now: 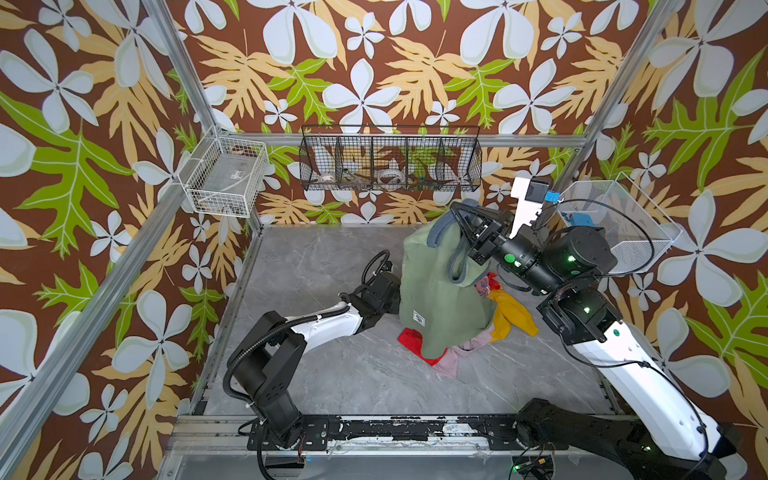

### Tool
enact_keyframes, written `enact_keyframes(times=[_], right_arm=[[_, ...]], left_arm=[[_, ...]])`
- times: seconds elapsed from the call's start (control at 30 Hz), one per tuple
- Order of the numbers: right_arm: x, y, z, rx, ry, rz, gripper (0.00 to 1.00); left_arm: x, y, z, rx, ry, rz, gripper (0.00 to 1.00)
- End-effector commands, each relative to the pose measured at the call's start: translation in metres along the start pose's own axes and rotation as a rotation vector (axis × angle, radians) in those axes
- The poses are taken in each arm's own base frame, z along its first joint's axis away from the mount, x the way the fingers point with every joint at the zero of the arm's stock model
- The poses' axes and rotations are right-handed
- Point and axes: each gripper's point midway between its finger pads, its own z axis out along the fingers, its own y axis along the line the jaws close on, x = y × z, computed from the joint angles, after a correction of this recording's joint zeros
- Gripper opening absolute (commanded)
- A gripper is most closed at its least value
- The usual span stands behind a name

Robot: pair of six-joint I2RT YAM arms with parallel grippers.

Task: Pick out a specific cloth from the pile
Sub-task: 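Lift the green shirt up out of the pile with the right gripper, then grasp the hanging green shirt with the left gripper beside the right gripper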

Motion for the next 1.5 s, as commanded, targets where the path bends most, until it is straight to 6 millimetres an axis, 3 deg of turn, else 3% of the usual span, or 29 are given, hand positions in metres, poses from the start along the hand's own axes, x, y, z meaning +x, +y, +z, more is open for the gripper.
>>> enact_keyframes(times=[0.0,0.37,0.6,0.7,0.87,0.97,1.13,1.3,1.47], right_arm=[[-0.001,-0.001,0.000,-0.003,-0.031,0.000,0.00],[0.049,-0.034,-0.010,0.102,0.028,0.051,0.00],[0.066,-0.042,-0.007,0.119,0.062,0.067,0.00],[0.069,-0.043,-0.006,0.115,0.062,0.081,0.00],[0.076,-0.042,-0.003,0.095,0.076,0.106,0.00],[0.075,-0.041,-0.004,0.092,0.075,0.107,0.00],[0.075,-0.040,-0.003,0.087,0.080,0.114,0.00],[0.074,-0.035,-0.002,0.060,0.080,0.132,0.00],[0.080,-0.039,-0.006,0.075,0.079,0.149,0.00]], left_arm=[[-0.001,0.014,-0.015,-0.041,-0.026,-0.034,1.00],[0.005,0.030,-0.075,0.032,-0.090,-0.093,1.00],[-0.026,0.024,-0.130,0.152,-0.234,-0.066,1.00],[-0.044,0.010,-0.151,0.244,-0.311,-0.035,1.00],[-0.080,-0.032,-0.180,0.455,-0.420,0.052,1.00],[-0.098,-0.055,-0.184,0.529,-0.434,0.115,1.00],[-0.112,-0.094,-0.184,0.686,-0.431,0.185,1.00],[-0.121,-0.109,-0.163,0.692,-0.408,0.172,1.00],[-0.126,-0.137,-0.162,0.750,-0.417,0.196,1.00]])
